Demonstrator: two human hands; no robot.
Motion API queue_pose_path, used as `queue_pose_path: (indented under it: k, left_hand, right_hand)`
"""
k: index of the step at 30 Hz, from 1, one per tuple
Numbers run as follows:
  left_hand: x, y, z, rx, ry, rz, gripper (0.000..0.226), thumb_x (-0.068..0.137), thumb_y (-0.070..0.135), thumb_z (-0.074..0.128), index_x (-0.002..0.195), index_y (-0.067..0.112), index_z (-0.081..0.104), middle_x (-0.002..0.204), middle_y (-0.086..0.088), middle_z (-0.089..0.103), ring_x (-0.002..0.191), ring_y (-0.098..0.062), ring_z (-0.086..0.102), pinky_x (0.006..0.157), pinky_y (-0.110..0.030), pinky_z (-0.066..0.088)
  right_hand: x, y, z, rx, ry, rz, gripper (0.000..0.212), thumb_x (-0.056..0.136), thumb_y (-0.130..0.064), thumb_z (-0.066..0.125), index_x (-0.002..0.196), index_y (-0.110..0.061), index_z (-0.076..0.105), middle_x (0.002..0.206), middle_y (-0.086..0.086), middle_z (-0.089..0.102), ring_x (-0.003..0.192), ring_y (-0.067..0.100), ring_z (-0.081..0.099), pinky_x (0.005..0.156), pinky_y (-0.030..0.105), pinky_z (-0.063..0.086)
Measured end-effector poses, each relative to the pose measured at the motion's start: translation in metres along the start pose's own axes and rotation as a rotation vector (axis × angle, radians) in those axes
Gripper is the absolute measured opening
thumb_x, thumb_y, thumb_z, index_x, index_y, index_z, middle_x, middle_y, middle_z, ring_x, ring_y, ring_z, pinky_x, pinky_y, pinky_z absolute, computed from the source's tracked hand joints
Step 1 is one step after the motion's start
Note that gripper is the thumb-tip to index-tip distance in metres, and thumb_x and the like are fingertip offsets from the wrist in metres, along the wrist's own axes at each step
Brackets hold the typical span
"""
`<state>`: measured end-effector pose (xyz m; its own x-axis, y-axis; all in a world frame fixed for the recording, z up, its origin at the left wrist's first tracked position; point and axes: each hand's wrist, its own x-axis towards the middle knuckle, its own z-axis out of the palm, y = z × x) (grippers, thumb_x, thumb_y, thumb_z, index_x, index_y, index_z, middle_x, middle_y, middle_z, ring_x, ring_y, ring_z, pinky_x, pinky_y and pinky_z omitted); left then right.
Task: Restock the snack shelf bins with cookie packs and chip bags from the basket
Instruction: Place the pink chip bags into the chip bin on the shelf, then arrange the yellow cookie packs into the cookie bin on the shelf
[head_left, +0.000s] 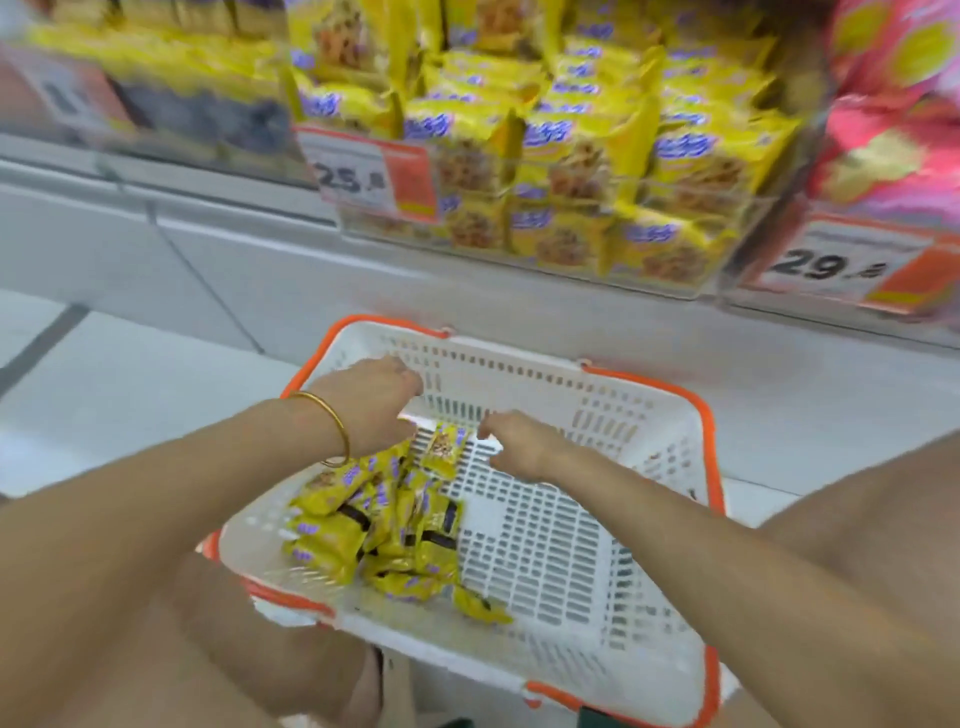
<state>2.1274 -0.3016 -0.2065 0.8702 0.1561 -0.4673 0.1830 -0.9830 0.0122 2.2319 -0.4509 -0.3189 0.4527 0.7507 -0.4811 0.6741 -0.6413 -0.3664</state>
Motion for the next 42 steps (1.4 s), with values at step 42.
queue_pose_path:
  k: [42]
  left_hand:
    - [-0.005, 0.035, -0.094, -1.074, 0.014, -0.003, 0.024, 0.093, 0.023, 0.056, 0.1, 0.0, 0.06, 0.087, -0.014, 0.066, 0.073, -0.024, 0.068, 0.072, -0.035, 0.057]
  right_hand:
    - [-0.107, -0.031, -0.099, 0.274, 0.814, -0.452, 0.05, 0.071, -0.033, 0.062, 0.112, -0.021, 0.036, 0.13, 0.009, 0.039, 0.124, 0.009, 0.036, 0.096, 0.014, 0.036]
